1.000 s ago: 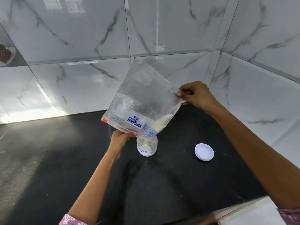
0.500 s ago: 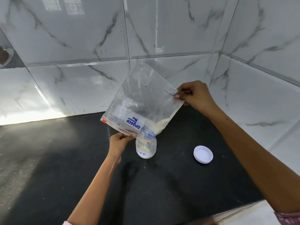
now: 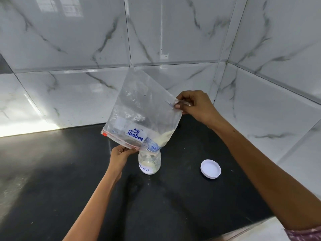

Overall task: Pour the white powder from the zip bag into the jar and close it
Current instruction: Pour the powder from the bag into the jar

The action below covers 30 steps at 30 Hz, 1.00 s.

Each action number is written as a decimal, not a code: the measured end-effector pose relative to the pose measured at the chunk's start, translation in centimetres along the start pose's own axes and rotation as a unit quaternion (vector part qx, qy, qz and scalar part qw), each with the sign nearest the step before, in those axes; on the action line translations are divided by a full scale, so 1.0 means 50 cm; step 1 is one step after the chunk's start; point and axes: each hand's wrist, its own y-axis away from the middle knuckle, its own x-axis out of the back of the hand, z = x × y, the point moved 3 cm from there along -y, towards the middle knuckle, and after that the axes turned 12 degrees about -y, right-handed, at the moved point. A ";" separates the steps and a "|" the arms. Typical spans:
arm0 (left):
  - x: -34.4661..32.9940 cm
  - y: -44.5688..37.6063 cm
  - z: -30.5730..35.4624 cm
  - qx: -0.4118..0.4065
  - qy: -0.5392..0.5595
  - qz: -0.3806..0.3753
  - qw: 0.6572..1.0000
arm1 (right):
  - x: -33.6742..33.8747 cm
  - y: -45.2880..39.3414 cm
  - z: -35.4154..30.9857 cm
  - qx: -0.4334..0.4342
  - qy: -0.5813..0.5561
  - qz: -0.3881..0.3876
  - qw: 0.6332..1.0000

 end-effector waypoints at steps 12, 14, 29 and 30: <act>-0.004 0.009 -0.007 0.005 0.032 0.031 0.999 | -0.012 0.003 0.000 0.014 0.002 -0.003 1.000; -0.004 0.009 -0.011 0.001 0.044 0.014 0.999 | -0.010 0.002 0.003 0.011 0.003 -0.002 1.000; -0.004 0.004 -0.021 -0.004 0.040 0.006 0.999 | -0.008 0.012 -0.003 0.023 0.026 -0.042 0.999; -0.005 0.005 -0.021 -0.001 0.043 0.005 0.999 | -0.010 0.014 -0.005 0.026 0.040 -0.057 0.997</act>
